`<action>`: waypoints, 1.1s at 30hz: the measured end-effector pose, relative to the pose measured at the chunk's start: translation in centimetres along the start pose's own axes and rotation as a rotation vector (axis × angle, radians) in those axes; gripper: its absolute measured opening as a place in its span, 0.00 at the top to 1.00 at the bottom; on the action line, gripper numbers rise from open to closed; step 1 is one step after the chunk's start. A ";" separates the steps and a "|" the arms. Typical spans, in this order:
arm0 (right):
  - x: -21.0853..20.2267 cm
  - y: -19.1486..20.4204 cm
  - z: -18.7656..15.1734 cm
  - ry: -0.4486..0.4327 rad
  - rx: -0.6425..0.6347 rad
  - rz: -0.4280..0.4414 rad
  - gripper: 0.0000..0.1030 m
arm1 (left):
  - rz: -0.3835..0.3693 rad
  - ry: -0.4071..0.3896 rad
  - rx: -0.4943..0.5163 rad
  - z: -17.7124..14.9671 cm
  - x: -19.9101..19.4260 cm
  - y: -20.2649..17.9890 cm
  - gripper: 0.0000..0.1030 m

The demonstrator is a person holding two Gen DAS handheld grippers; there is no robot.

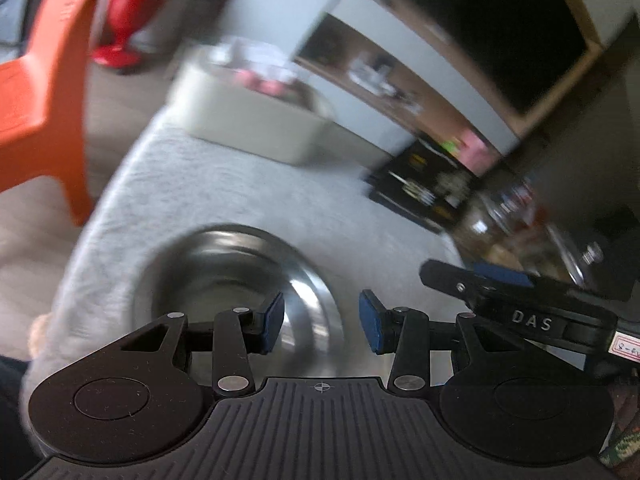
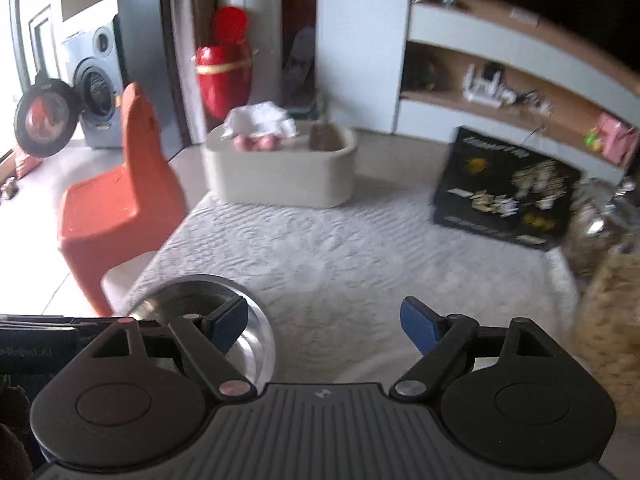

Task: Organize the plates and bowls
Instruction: 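Lift the steel bowl with both tools and set it beside the bowl stack, then grasp the rim of the stacked bowls with both tools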

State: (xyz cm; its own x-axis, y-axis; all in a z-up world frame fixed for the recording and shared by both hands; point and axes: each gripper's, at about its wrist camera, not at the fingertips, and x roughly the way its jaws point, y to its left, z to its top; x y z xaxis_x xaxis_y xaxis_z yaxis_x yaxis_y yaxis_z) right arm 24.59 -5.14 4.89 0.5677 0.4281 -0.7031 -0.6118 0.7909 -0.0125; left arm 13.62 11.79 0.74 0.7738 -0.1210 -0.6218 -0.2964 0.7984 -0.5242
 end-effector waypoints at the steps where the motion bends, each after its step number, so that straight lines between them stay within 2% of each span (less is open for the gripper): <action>1: -0.7 -0.7 -0.5 -0.012 0.001 -0.027 0.17 | -0.012 0.010 0.021 -0.3 0.3 -1.1 0.56; 4: -2.3 -2.8 -2.0 -0.034 0.015 -0.087 0.16 | -0.041 0.038 0.086 -1.3 1.6 -4.2 0.56; 8: -3.0 -6.2 -4.3 -0.036 0.069 -0.134 0.16 | -0.038 0.071 0.142 -2.9 3.3 -7.1 0.56; 12: -2.9 -9.1 -6.7 -0.014 0.126 -0.120 0.16 | -0.004 0.084 0.169 -3.5 4.9 -8.4 0.56; 19: -1.1 -12.0 -9.5 0.035 0.223 -0.074 0.16 | 0.078 0.072 0.214 -4.0 6.5 -9.1 0.56; 26: 1.7 -13.6 -11.6 0.097 0.299 -0.037 0.16 | 0.094 0.124 0.184 -4.1 8.9 -8.4 0.56; 28: 2.2 -14.0 -12.1 0.108 0.325 -0.015 0.16 | 0.084 0.136 0.176 -4.2 9.3 -8.1 0.54; 33: 3.1 -14.6 -12.8 0.139 0.392 0.032 0.16 | -0.022 0.174 0.105 -3.9 9.2 -6.9 0.56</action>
State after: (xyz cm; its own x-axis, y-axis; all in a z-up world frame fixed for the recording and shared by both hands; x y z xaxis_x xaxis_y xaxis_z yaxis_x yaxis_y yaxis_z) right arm 28.21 -20.92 -6.14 0.4560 0.4134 -0.7881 -0.3567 0.8962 0.2637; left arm 20.57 2.88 -3.70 0.6682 -0.2320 -0.7069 -0.2137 0.8502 -0.4811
